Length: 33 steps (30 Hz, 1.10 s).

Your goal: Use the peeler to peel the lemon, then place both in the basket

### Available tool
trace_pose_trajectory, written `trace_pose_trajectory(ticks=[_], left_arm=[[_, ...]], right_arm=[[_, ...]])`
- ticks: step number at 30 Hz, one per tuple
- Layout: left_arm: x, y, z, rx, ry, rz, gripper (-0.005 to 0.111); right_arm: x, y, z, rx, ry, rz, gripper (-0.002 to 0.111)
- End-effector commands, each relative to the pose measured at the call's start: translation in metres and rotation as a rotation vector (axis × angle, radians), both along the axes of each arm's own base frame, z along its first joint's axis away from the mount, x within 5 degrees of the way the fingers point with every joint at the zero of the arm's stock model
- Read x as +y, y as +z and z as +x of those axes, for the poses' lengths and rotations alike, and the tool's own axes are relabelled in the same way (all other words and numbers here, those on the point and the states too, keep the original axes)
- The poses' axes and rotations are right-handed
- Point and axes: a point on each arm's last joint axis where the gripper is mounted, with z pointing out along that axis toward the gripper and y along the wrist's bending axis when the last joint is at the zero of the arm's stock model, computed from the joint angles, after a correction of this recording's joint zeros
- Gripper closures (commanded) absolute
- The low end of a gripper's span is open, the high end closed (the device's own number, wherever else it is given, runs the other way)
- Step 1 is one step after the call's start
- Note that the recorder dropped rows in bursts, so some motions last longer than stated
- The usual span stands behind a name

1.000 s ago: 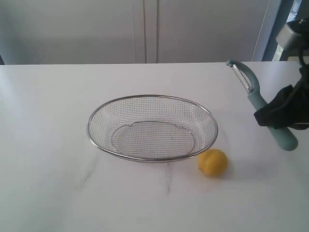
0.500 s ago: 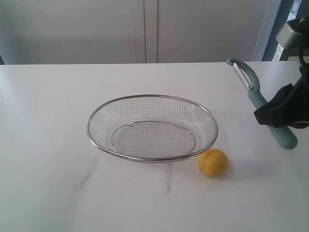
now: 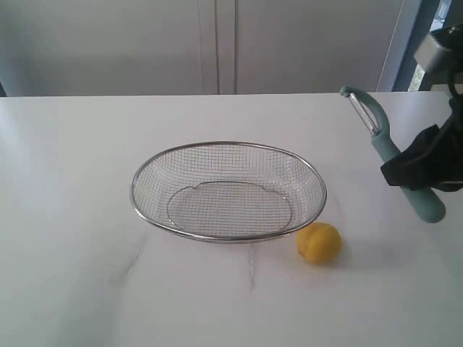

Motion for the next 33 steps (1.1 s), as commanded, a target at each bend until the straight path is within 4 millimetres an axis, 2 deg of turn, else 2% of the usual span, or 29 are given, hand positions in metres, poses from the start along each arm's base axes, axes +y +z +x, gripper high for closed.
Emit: trace_pose_trajectory(ticks=[1,6,12,18,22,25,28,33], left_arm=[[-0.011,0.000,0.016,0.102,-0.081,0.034,0.107],[-0.034,0.002,0.039,0.222,-0.219,0.266,0.107],[-0.049,-0.004,0.069,0.418,-0.266,0.452,0.107],[-0.053,-0.015,0.096,0.579,-0.258,0.561,0.107],[-0.058,-0.025,0.111,0.716,-0.259,0.573,0.107],[-0.075,-0.030,0.113,0.809,-0.309,0.644,0.107],[-0.095,-0.029,0.113,0.831,-0.390,0.792,0.107],[-0.133,-0.024,0.116,0.855,-0.487,0.892,0.107]], right_arm=[[-0.001,0.002,0.000,-0.007,-0.034,0.024,0.108],[-0.001,0.002,0.000,-0.010,-0.036,0.024,0.108],[-0.001,0.002,0.000,-0.008,-0.039,0.027,0.108],[-0.001,0.002,0.000,0.002,-0.058,0.035,0.108],[-0.001,0.002,0.000,0.002,-0.058,0.035,0.108],[-0.001,0.002,0.000,0.002,-0.058,0.035,0.108],[-0.001,0.002,0.000,0.014,-0.076,0.048,0.108],[-0.002,0.002,0.000,0.022,-0.092,0.052,0.108]])
